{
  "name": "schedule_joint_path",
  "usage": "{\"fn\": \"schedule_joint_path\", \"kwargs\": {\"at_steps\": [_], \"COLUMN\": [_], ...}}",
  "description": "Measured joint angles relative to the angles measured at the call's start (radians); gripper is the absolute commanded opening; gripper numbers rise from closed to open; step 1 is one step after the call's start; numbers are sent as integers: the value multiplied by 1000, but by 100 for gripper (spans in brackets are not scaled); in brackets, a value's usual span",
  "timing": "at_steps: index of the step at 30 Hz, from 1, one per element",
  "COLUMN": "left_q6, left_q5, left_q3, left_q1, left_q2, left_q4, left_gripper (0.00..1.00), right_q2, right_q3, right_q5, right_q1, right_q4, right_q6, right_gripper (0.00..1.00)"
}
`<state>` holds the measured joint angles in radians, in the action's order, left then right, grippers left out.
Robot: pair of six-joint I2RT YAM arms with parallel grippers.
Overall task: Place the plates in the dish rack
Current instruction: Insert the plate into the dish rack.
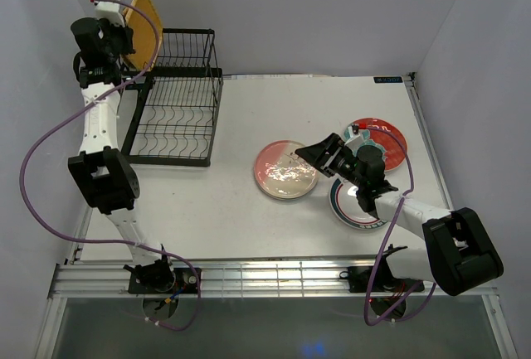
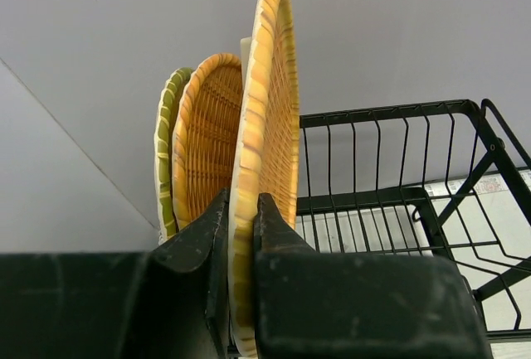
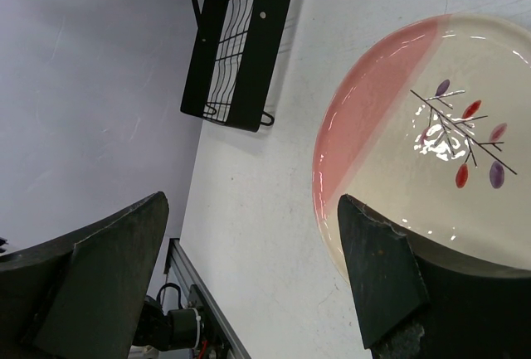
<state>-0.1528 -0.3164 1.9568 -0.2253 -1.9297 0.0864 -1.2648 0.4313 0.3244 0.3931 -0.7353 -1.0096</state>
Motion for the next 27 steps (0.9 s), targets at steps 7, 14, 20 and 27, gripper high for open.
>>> {"fn": "schedule_joint_path", "kwargs": {"at_steps": [7, 14, 20, 27], "left_q6": [-4, -16, -56, -113], "left_q5": [7, 10, 11, 39], "left_q3": [115, 220, 273, 283], "left_q1": [0, 5, 31, 46], "left_q2": [-39, -63, -85, -113], "left_q4": [101, 169, 199, 231], "left_gripper": [0, 0, 0, 0], "right_q2": [0, 0, -4, -5], "right_q3": [1, 5, 6, 6], "right_q5": [0, 1, 2, 10], "right_q1": [0, 0, 0, 0], "right_q4": [0, 0, 0, 0], "right_q6": [0, 0, 0, 0], "right_gripper": [88, 88, 88, 88]}}
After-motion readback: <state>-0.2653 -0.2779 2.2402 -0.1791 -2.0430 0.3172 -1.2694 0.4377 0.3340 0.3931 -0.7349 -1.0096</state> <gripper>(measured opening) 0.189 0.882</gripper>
